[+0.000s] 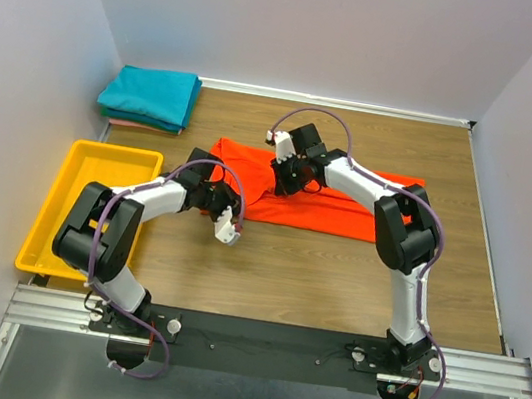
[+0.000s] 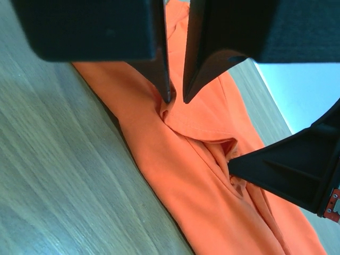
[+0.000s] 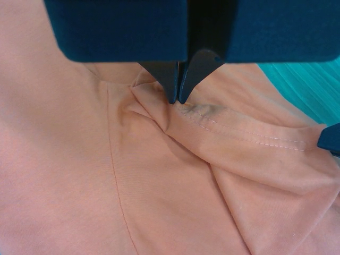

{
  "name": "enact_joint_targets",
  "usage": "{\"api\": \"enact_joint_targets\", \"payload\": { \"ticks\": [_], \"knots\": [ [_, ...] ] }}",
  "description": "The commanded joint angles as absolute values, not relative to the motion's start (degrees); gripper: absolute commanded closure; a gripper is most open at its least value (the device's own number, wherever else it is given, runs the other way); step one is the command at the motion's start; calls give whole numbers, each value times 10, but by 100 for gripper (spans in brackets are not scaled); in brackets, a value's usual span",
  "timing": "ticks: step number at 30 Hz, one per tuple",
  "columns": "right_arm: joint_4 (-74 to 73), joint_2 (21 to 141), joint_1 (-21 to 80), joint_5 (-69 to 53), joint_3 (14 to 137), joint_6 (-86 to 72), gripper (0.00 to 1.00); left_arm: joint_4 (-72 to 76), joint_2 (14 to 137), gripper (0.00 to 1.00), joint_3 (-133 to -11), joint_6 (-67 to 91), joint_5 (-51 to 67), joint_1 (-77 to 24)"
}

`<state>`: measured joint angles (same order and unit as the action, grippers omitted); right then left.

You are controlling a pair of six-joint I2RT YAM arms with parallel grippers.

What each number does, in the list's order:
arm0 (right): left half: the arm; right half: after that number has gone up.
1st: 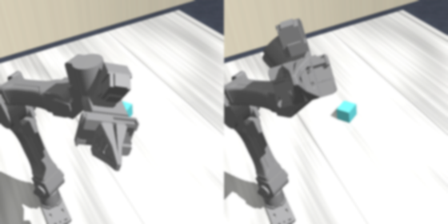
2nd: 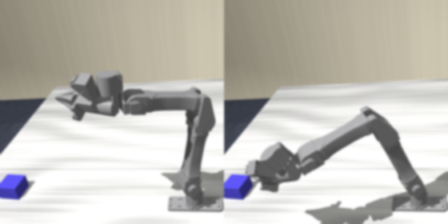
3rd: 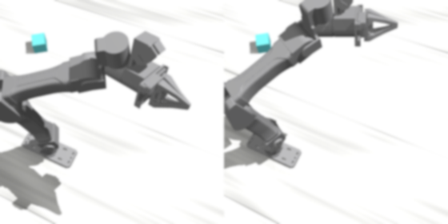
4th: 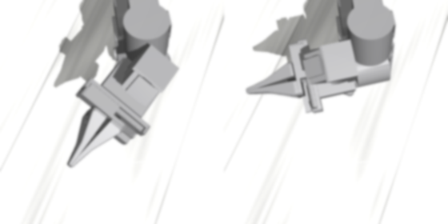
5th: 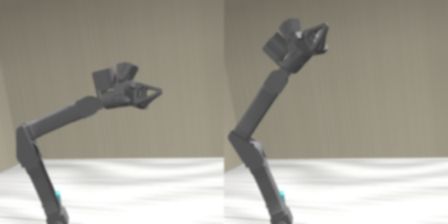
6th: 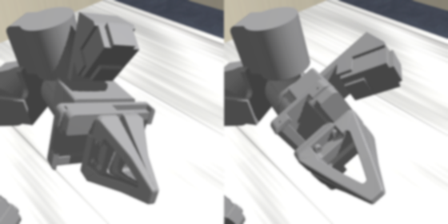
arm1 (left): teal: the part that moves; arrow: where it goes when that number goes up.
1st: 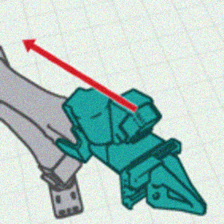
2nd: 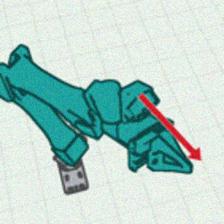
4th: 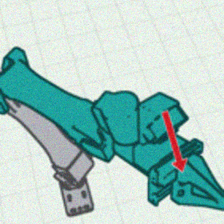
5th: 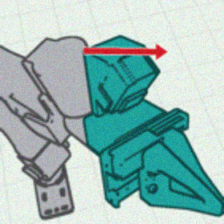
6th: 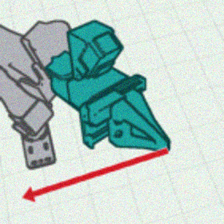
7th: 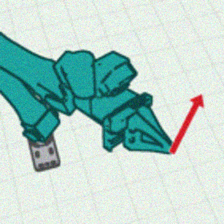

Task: Fold and stack the t-shirts
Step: Fold the tshirt

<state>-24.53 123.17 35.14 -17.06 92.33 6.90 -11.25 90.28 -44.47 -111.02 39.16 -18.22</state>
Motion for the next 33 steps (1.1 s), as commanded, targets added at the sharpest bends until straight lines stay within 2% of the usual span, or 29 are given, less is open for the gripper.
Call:
{"api": "enact_joint_targets", "payload": {
  "ticks": [1, 5, 8, 19, 33],
  "knots": [
    [-262, 1248, 350, -185, 938, 69, 99, -116, 917, 80, -466, -1106, 396, -188],
    [-262, 1247, 347, -186, 937, 69, 99, -134, 928, 89, -475, -1110, 392, -190],
    [-263, 1246, 345, -185, 940, 69, 100, -147, 928, 100, -488, -1101, 385, -190],
    [-263, 1237, 333, -184, 954, 75, 99, -189, 961, 100, -638, -1012, 419, -144],
    [-264, 1265, 323, -157, 1004, 80, 100, -151, 1036, 100, -707, -983, 415, -123]
  ]
}}
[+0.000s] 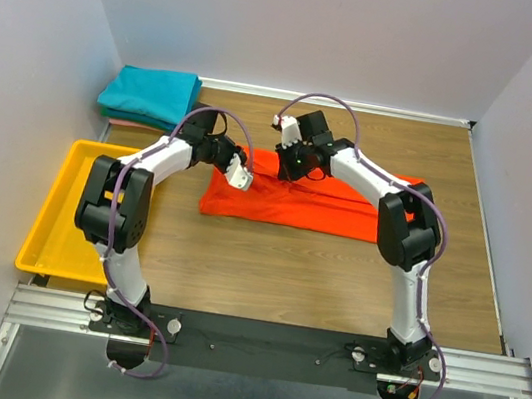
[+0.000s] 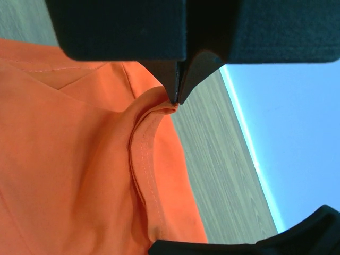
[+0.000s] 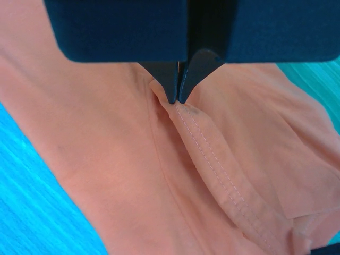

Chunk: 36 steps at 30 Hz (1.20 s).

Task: Fold and stack the t-shirts
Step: Fold the tshirt

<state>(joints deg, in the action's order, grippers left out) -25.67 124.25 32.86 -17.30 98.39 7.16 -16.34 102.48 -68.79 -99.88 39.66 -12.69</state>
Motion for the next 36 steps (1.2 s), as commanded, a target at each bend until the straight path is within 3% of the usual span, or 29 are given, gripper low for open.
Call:
{"api": "enact_joint_targets", "payload": {
  "ticks": [1, 36],
  "knots": [
    [-264, 1266, 323, -156, 1004, 81, 99, -149, 1039, 100, -711, -982, 415, -123],
    [-264, 1266, 308, -101, 1003, 86, 99, -91, 1126, 100, -762, -916, 403, -119]
  ]
}}
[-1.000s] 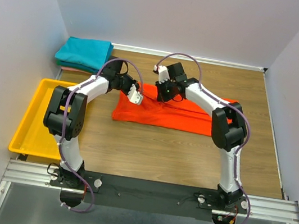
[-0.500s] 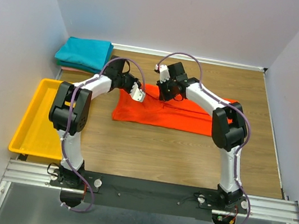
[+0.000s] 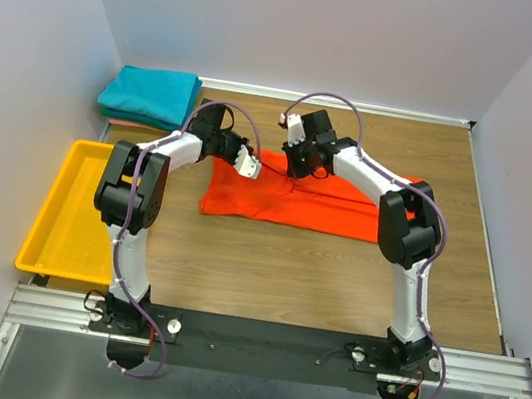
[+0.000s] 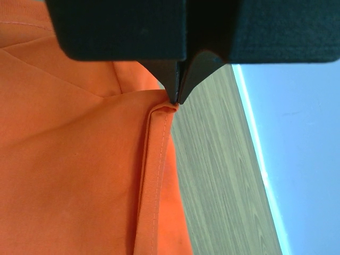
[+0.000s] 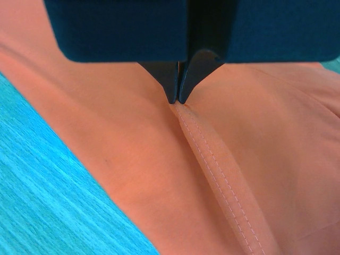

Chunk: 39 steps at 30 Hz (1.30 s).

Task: Fold and stack the t-shirts
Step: Fold the tshirt

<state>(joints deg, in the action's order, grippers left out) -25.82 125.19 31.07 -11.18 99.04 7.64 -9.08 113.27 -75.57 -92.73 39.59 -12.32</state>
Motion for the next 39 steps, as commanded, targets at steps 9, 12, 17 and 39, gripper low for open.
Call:
{"api": "enact_joint_targets", "payload": {
  "ticks": [9, 12, 17, 39],
  "knots": [
    [-264, 1262, 308, -106, 991, 92, 100, -170, 1049, 100, -708, -957, 421, -122],
    [-264, 1262, 307, -106, 991, 92, 99, -206, 1045, 100, -695, -969, 425, -123],
    [-264, 1259, 307, -112, 984, 94, 99, -235, 1040, 100, -676, -971, 439, -131],
    [-341, 1148, 212, -134, 931, 152, 51, -329, 989, 83, -778, -486, 285, -175]
  ]
}}
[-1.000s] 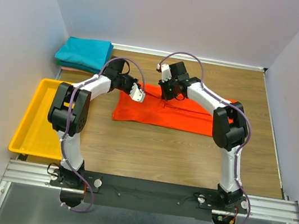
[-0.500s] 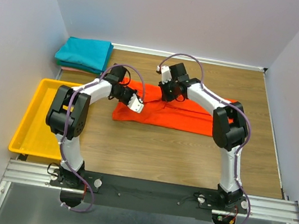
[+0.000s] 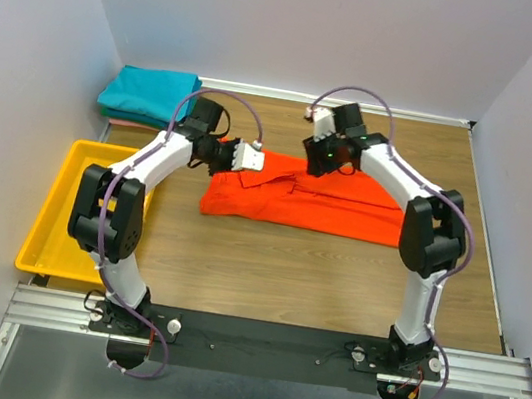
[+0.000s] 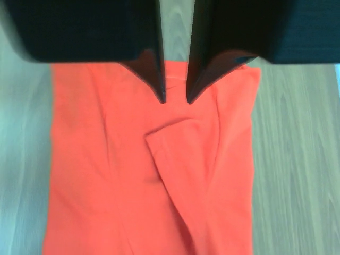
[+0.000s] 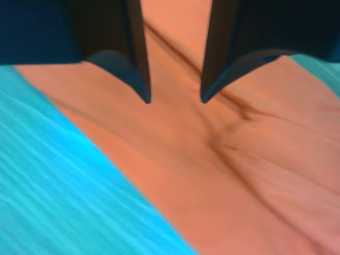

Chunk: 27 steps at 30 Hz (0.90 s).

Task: Fold and stack the t-shirts
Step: Fold the tshirt

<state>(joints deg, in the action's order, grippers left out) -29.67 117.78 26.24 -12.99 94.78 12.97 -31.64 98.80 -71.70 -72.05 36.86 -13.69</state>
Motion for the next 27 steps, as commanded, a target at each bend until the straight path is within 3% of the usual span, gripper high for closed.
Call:
{"api": "enact_joint_targets", "payload": {
  "ticks": [1, 3, 11, 20, 27],
  "knots": [
    [-354, 1146, 189, -131, 926, 158, 54, -365, 1000, 90, -793, -457, 283, -178],
    [-368, 1149, 171, -120, 920, 181, 63, -382, 1026, 96, -815, -349, 275, -183],
    [-410, 1180, 112, -43, 912, 254, 74, -350, 1046, 100, -772, -127, 240, -199],
    [-420, 1180, 105, 19, 833, 290, 79, -344, 1134, 100, -773, -97, 179, -202],
    [-449, 1146, 108, -14, 754, 292, 82, -347, 1235, 100, -858, -136, 104, -191]
  ]
}}
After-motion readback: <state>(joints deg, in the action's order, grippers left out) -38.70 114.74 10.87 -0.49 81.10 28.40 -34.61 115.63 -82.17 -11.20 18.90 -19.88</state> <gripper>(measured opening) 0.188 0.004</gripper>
